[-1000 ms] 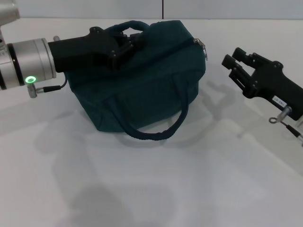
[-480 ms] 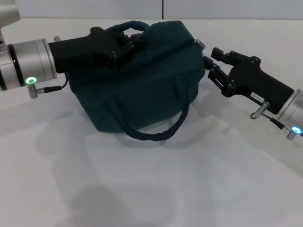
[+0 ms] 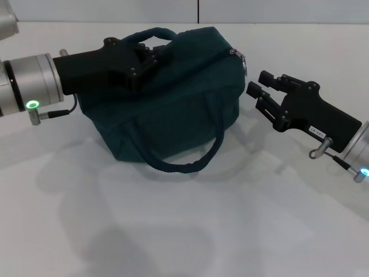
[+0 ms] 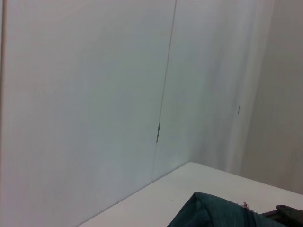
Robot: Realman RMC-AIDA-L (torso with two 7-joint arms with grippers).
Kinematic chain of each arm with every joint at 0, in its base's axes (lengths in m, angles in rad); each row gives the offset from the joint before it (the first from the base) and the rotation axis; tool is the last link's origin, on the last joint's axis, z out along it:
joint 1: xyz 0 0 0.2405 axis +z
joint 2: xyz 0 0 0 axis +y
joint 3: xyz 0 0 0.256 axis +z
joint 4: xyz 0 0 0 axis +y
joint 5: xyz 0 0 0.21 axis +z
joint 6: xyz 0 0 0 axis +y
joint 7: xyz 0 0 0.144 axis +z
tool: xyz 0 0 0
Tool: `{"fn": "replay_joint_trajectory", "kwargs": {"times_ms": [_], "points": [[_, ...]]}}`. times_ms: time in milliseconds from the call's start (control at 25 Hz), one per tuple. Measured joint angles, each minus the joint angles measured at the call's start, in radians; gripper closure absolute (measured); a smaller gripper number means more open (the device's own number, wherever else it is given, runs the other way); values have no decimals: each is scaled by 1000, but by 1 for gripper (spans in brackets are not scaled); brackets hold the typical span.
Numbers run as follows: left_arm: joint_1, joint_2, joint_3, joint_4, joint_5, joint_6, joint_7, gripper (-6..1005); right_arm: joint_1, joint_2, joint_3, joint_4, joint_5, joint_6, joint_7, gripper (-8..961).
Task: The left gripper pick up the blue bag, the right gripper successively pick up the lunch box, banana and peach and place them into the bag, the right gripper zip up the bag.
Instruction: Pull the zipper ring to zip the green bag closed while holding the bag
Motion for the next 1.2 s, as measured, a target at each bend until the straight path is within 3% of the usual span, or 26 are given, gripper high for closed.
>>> {"fn": "replay_joint_trajectory", "kwargs": {"times_ms": [520, 1200], "points": [[-5, -5, 0, 0, -1, 2, 10, 952, 76, 4, -7, -9, -15, 82, -16, 662], [-3, -8, 0, 0, -1, 17, 12, 952, 74, 6, 2, -46, -7, 87, -26, 711]]}}
